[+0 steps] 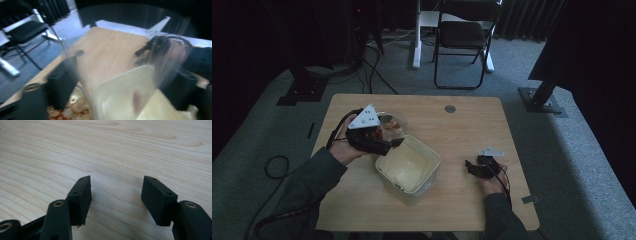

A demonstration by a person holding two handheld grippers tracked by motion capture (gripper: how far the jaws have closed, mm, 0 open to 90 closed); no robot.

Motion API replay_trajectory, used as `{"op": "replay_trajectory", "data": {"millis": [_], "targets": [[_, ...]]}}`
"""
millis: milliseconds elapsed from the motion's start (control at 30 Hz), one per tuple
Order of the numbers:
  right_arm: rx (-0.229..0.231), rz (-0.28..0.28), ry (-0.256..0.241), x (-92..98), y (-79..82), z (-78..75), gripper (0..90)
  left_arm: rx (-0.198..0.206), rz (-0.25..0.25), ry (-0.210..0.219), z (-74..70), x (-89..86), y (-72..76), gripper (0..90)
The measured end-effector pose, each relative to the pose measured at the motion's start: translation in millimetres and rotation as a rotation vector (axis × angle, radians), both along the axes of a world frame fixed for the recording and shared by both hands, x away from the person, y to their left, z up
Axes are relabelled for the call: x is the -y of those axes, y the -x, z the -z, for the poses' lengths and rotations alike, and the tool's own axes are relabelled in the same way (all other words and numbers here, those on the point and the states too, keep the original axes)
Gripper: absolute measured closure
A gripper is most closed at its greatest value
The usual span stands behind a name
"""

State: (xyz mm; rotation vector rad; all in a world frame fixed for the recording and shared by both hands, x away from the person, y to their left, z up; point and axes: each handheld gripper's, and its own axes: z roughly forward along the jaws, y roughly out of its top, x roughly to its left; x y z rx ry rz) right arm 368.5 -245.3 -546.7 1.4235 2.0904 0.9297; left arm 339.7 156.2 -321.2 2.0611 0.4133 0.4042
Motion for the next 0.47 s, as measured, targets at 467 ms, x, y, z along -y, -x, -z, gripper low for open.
{"op": "replay_trajectory", "data": {"millis": [467], "targets": [[0.000,0.001,0.000,0.1,-0.1,0.0,40.4,0.010,-0.023,0.008,-0.1,-1.6,-4.4,9.8]]}}
